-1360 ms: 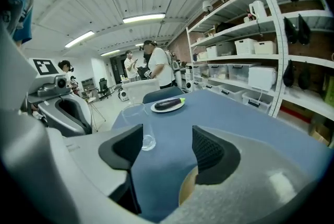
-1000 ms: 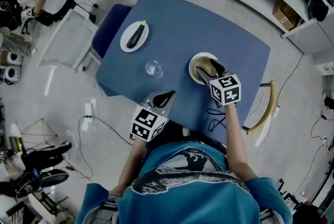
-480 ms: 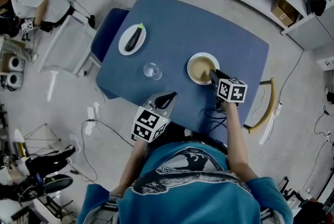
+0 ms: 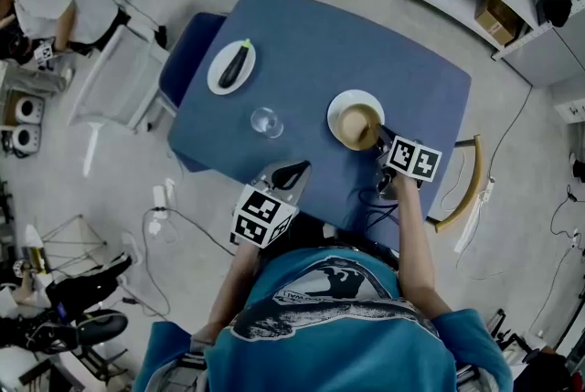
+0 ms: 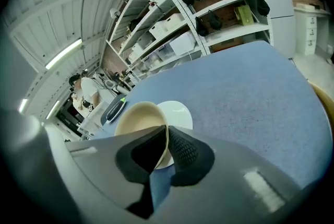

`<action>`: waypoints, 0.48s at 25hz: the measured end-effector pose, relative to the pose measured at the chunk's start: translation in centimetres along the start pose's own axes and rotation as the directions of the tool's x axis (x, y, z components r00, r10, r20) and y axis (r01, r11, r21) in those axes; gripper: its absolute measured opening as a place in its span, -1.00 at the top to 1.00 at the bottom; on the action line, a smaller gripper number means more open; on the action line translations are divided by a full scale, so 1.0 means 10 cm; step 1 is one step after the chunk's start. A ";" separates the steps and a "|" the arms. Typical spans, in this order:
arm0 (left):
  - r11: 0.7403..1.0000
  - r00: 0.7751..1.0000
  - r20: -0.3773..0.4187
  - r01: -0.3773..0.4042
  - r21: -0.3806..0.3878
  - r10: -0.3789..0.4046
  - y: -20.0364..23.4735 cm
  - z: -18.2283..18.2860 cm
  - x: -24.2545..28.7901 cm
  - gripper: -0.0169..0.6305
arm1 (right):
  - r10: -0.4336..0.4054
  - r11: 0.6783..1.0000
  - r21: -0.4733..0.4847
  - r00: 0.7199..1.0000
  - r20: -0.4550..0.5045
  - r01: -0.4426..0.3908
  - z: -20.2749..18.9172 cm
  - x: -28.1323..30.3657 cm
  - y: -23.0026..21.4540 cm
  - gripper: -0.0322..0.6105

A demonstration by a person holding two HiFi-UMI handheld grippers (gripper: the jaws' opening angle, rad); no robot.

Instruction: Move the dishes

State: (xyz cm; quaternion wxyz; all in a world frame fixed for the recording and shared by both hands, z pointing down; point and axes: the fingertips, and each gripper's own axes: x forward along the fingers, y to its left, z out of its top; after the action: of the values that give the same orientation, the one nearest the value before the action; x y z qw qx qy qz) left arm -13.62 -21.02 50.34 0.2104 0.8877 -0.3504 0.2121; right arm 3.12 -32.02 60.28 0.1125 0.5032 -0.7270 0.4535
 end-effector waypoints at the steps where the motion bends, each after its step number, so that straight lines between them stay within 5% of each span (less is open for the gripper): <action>1: 1.000 1.000 -0.001 0.000 0.000 0.000 0.00 0.00 -0.01 0.91 | 0.001 1.000 0.000 1.000 0.000 -0.001 0.00 -0.02 0.00 0.85; 12: 1.000 1.000 -0.005 0.016 0.012 -0.016 -0.20 0.00 0.06 0.91 | 0.019 0.999 -0.025 1.000 -0.017 -0.020 -0.11 -0.37 -0.09 0.85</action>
State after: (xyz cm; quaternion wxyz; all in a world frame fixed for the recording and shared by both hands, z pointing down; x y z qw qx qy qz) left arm -11.85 -20.04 50.16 0.2077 0.8912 -0.3414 0.2146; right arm 5.28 -28.91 59.14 0.1208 0.4907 -0.7366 0.4495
